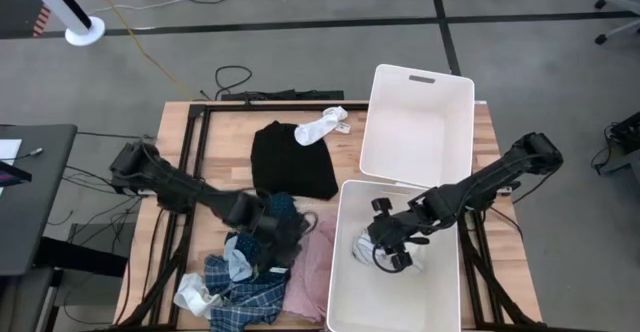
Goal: Sort clothes
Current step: Put the pink polo into the top laundry bin
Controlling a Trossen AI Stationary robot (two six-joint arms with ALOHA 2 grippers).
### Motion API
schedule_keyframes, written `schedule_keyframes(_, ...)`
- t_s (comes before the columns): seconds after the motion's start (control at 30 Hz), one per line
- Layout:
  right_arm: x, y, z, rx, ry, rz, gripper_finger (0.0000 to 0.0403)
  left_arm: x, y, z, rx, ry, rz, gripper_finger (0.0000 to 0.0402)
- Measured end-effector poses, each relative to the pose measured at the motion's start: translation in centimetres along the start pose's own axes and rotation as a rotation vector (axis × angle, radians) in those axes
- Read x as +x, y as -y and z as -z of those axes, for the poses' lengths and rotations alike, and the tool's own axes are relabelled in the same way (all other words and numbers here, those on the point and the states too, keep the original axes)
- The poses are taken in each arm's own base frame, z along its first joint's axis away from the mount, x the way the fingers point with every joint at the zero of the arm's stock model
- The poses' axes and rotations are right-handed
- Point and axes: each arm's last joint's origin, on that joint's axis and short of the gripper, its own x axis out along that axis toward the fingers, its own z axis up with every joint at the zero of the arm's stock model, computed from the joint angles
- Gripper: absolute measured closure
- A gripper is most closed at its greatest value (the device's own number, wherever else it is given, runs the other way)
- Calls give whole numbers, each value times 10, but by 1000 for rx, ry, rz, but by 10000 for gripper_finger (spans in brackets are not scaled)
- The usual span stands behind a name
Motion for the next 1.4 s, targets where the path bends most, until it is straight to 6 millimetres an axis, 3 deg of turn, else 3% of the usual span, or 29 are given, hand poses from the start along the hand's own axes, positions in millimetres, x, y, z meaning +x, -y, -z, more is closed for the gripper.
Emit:
schedule_keyframes(0.2,0,3,-1,57,2,6,148,11,23,-2,192,-17,-112,183)
schedule_keyframes(0.53,0,3,-4,103,36,0,138,21,35,-11,401,26,-137,101)
schedule_keyframes(0.83,0,2,-6,133,54,-6,138,74,47,-4,608,-31,-85,94)
schedule_keyframes(0.97,0,2,-6,141,53,-6,138,86,47,-5,598,-13,-113,94)
schedule_keyframes(1.27,0,2,-5,140,49,-5,138,75,36,-25,479,16,-133,95)
schedule_keyframes(1.4,0,2,-5,140,50,-5,138,75,33,-24,472,8,-126,97)
